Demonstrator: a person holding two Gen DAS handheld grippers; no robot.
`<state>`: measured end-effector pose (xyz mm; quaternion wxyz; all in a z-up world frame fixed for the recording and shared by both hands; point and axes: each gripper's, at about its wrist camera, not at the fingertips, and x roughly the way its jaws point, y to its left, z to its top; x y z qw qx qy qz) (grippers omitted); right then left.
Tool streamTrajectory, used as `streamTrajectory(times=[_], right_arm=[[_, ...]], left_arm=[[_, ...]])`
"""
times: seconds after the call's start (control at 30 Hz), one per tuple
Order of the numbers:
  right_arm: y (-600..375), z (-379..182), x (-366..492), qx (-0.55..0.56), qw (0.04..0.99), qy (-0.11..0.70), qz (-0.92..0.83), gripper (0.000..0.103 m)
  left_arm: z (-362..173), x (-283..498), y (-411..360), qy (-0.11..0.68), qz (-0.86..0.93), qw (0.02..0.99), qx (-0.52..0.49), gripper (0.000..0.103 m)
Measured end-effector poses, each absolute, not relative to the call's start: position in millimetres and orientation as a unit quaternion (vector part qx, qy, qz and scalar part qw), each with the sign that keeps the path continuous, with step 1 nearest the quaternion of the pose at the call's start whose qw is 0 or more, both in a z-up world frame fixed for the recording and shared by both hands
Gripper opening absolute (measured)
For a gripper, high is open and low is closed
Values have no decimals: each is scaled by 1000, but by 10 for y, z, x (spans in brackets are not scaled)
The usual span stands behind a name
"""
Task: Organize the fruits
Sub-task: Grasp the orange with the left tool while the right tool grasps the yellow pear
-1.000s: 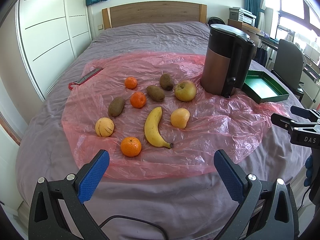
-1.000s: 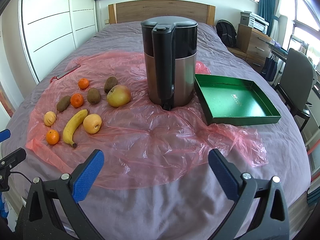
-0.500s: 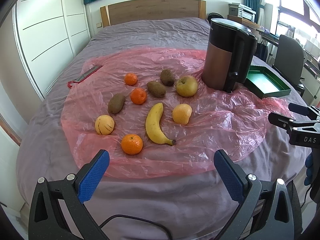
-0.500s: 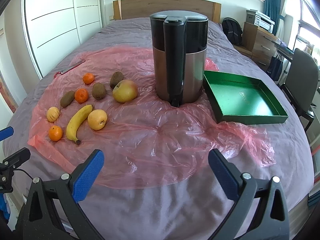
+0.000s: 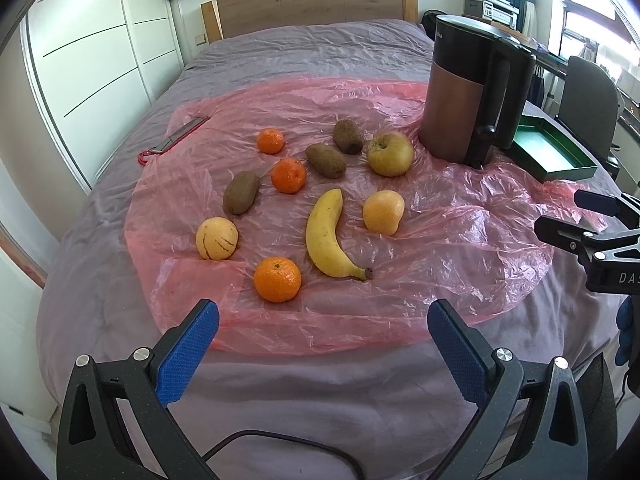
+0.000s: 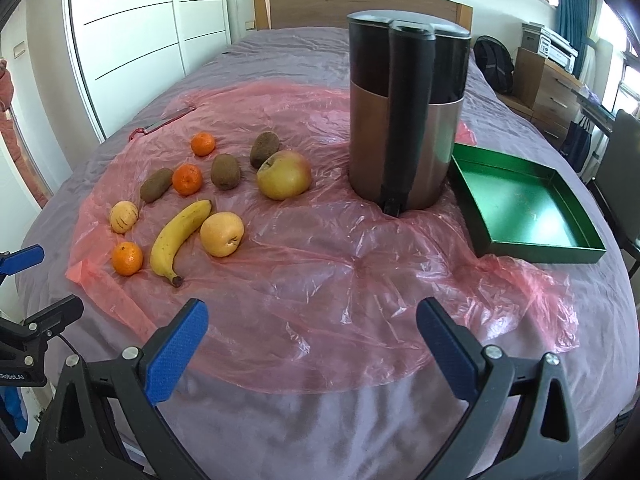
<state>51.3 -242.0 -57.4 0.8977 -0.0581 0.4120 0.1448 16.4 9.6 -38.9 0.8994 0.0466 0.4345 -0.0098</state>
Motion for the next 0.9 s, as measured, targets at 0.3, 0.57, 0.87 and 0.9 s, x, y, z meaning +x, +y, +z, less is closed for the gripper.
streamTrajectory(times=[0.3,0.57,0.87,0.9], right_arm=[[-1994,-700,766,-74,881,424,199,103],[-1625,-803,992,-90,866,431,237,103],[-1295,-964,1242,-113,852,433,270,103],[-1283,-987,1259,-114,851,435,271,103]], left_arm=[[-519,326,227,457,-1,887,61,102],[-712,520,435,485,16,873,53,102],[-776,650,978,488,31,872,-30,98],[-788,670,1004,488,25,871,-42,92]])
